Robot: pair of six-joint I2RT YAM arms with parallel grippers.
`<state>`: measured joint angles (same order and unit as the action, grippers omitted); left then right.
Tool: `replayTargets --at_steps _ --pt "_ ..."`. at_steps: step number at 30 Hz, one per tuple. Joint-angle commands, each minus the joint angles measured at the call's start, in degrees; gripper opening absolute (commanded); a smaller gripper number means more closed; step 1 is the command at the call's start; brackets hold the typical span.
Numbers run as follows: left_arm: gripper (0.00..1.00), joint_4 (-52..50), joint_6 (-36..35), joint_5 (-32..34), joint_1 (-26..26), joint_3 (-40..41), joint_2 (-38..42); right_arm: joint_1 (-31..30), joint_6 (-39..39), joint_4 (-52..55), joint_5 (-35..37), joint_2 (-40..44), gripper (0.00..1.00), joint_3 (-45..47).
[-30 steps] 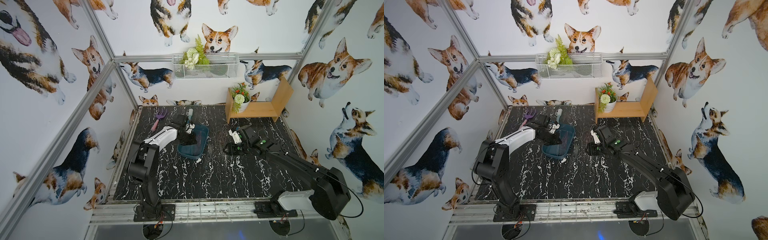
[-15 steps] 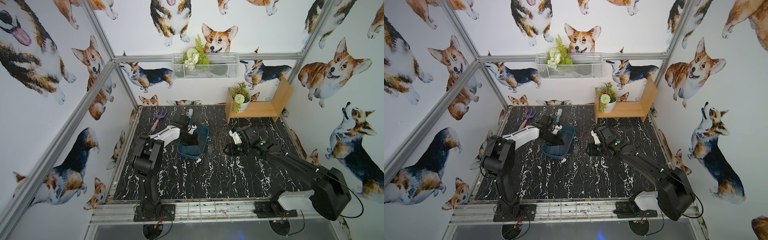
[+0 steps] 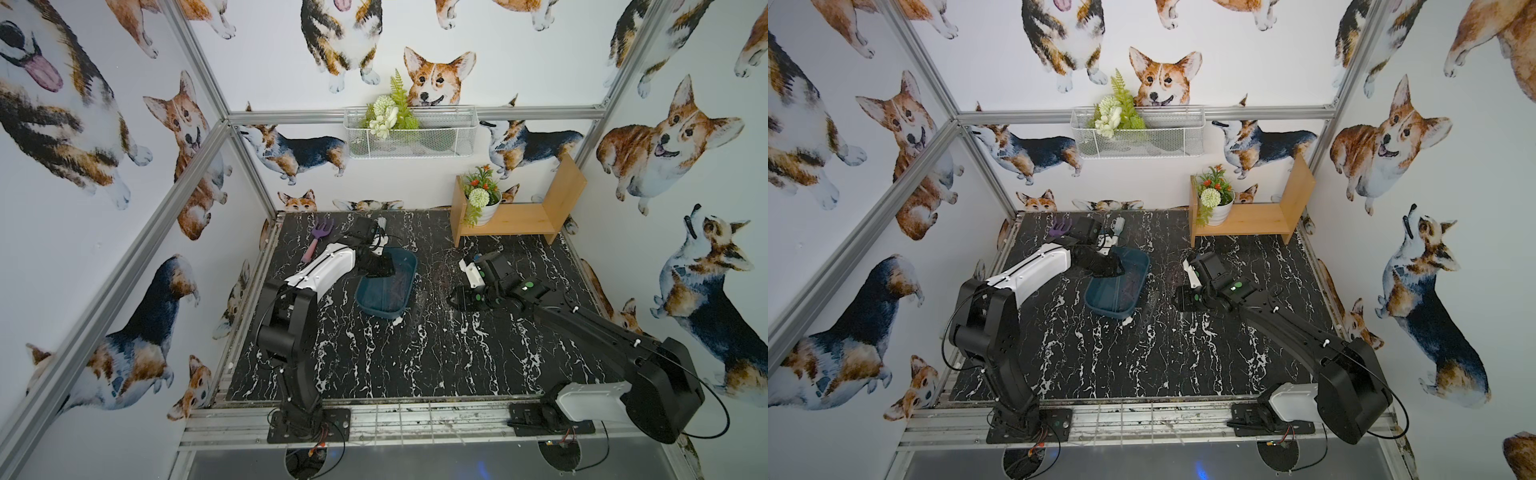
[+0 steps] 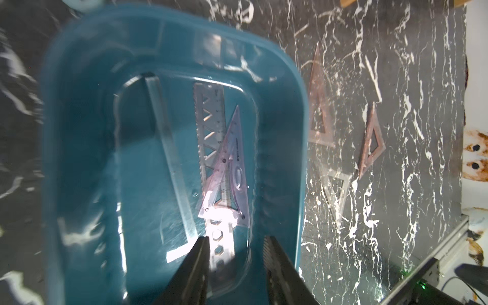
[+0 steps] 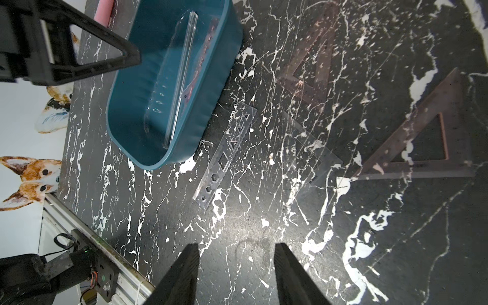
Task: Put the scattered rulers into the storage box
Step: Place the ruler in the storage box, then pick up the ruler from the center of the board.
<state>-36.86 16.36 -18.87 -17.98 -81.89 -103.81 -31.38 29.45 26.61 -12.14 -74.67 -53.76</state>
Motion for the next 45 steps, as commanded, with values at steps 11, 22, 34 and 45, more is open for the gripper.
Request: replayTargets --at_steps 11,22,34,45 --pt "0.43 -7.21 -0.43 0.57 0.05 -3.28 11.41 0.53 -1.82 1.1 7.47 -3.85 0.47 -3.36" --pt "0.44 -5.33 4.72 -1.52 -6.07 -1.21 17.16 6.12 -3.65 0.99 8.3 -7.03 0.53 -4.65" --pt "0.44 7.48 15.39 -0.02 -18.75 9.37 19.93 9.9 -4.09 -2.46 9.98 -12.52 0.69 -3.46" --pt "0.44 13.6 19.94 0.92 -22.5 18.15 22.59 10.17 -5.08 -5.34 11.52 -19.49 0.73 -3.67"
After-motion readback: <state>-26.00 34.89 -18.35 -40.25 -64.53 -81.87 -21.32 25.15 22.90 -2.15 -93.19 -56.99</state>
